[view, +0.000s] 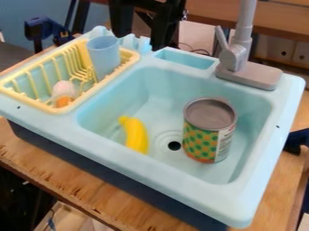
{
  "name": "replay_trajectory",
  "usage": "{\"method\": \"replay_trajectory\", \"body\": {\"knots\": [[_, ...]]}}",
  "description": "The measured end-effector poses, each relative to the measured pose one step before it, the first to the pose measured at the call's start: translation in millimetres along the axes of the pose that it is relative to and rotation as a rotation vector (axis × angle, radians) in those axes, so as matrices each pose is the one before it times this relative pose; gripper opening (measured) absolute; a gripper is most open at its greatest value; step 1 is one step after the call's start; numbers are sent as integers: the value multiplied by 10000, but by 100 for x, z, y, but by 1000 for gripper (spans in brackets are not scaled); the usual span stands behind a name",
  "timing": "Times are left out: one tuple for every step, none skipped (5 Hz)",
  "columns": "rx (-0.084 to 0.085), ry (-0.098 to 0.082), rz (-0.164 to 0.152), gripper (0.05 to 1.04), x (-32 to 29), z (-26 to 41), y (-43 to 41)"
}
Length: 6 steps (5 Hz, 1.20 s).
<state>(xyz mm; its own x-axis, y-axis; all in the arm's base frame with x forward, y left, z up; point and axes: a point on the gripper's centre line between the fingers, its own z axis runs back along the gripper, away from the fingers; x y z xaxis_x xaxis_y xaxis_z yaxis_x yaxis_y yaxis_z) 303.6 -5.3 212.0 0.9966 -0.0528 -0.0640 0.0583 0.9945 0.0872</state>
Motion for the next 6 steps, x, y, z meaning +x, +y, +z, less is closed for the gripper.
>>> {"method": "replay_trajectory", "body": {"knots": [[3,321,-29,1002,109,-936,-82],[36,-234,-556,1002,560,-524,-1829],[-85,-244,-1318,1002,177,-612,-3907],[3,-51,-734,1002,11,164,-2452],[3,13,-502,1002,483,-554,-1728],[-84,290,-292,1002,310,-943,-1153]]}}
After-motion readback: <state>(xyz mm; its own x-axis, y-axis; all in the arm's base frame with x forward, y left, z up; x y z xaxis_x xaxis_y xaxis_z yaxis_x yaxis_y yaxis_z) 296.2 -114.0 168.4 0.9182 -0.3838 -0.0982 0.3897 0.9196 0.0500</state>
